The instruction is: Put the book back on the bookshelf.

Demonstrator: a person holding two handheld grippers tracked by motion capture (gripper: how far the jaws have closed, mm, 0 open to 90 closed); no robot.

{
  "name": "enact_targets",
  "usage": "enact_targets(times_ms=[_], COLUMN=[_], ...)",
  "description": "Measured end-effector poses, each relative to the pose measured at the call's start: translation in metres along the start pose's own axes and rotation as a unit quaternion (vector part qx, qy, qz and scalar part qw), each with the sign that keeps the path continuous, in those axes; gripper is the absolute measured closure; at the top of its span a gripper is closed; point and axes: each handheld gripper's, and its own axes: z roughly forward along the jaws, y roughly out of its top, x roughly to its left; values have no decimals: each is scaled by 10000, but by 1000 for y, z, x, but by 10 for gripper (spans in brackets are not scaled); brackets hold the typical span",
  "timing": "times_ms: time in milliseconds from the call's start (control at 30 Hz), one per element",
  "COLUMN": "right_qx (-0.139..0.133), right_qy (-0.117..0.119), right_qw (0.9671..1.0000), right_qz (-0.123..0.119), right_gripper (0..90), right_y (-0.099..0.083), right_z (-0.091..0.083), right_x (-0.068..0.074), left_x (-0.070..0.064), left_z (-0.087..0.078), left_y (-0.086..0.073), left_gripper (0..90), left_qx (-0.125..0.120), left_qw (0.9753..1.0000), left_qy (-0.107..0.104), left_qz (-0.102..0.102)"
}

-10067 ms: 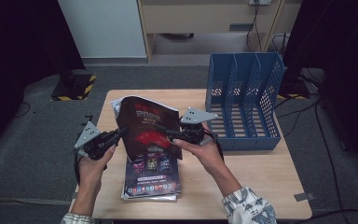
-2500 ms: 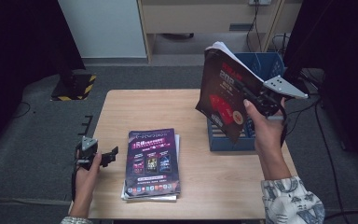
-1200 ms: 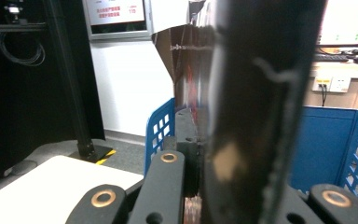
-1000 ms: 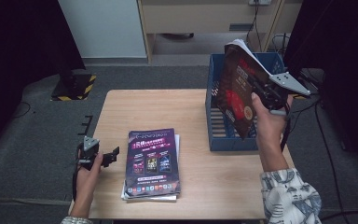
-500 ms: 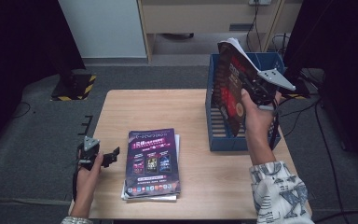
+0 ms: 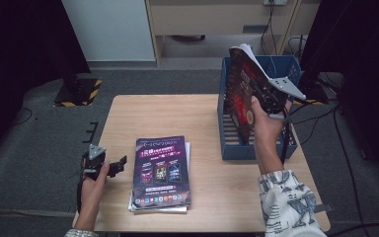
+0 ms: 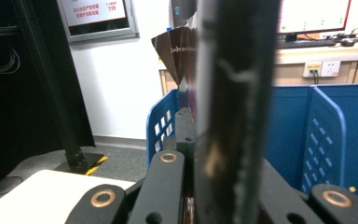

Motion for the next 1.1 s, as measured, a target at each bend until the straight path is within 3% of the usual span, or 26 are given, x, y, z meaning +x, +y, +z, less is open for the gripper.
enact_targets(times_ms=[300,467,833,1100], right_qx=[-21,-30,-22,4], right_qy=[-58,56,58,-60], right_qw=[10000,9999,9999,10000], right_qz=[45,104,114,70], right_gripper=[865,865,863,864], right_y=[-10,-18,-30,-35], right_z=[2,5,10,11], right_x=[-4,-4,-5,-6], left_x=[1,1,1,-1], left_z=[0,0,1,0], left_y=[0,0,0,0], left_gripper=[66,66,66,66], left_qx=[-21,-10,2,8], left_qw=[10000,10000,10000,10000], left_qy=[-12,-21,-17,-32], left_qz=[-29,-22,-25,12])
